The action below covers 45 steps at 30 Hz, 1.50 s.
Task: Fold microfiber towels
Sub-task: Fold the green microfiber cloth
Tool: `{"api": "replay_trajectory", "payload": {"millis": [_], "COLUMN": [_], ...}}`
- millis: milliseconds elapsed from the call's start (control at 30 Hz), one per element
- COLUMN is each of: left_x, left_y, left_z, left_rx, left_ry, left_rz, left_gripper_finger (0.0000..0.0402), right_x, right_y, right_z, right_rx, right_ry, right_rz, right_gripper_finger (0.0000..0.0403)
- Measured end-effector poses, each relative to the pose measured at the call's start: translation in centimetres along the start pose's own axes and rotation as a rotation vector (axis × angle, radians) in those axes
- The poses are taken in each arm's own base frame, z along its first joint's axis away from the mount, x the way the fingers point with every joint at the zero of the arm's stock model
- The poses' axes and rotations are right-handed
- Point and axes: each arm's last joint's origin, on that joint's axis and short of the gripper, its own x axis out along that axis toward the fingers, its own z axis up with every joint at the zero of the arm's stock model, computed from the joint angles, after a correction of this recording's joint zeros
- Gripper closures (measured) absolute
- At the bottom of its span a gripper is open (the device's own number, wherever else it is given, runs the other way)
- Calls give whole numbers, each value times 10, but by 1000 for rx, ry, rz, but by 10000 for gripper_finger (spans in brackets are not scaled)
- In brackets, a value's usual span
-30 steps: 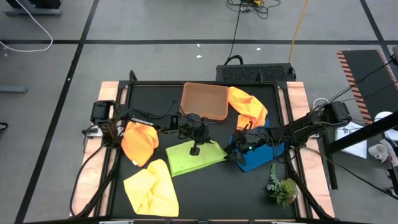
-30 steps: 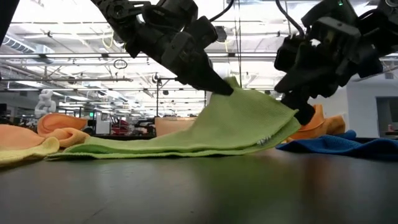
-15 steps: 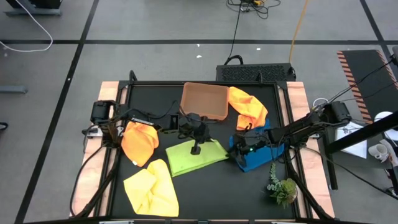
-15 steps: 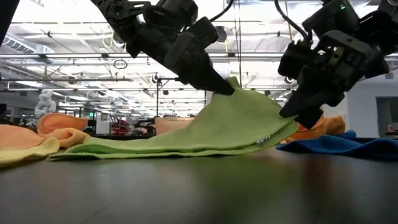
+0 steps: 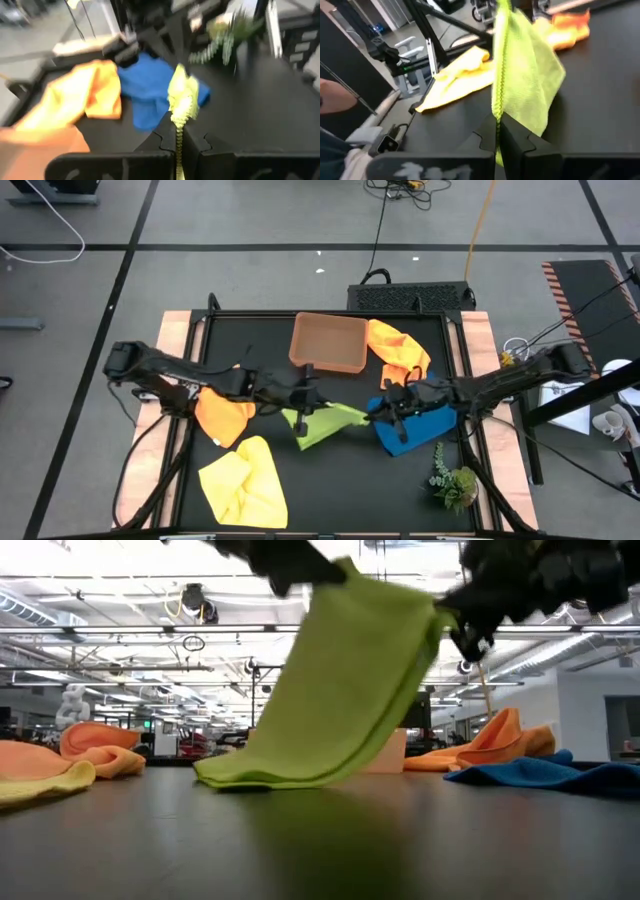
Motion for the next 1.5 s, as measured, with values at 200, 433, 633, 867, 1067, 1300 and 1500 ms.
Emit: {"api": "replay_trajectory", "payload": {"millis": [200, 433, 633, 867, 1067, 1300, 1500], "left_x": [-27, -45, -58, -56, -31, -14, -11], "left_y": [-32, -78, -108, -105, -77, -35, -1], "left_z": [22, 31, 39, 34, 1, -52, -89], "left_rx": [-13, -53, -146, -239, -331, -410, -344], "left_ry": [-103, -194, -299, -256, -105, -85, -27], "left_rz": [70, 78, 28, 83, 181, 263, 348], "left_gripper_finger": [399, 400, 400, 400, 400, 400, 397], "right_x": [-5, -5, 0, 8, 20, 34, 47], "right_y": [26, 64, 86, 77, 43, -2, -30], "right_z": [39, 67, 76, 77, 63, 52, 49], "right_rx": [-112, -173, -160, -44, 48, 89, 26], "right_ry": [-35, -26, -37, 8, 174, 283, 296], "right_rz": [55, 156, 227, 184, -2, -269, -340], "right_gripper_finger": [402, 402, 403, 403, 403, 403, 403]}}
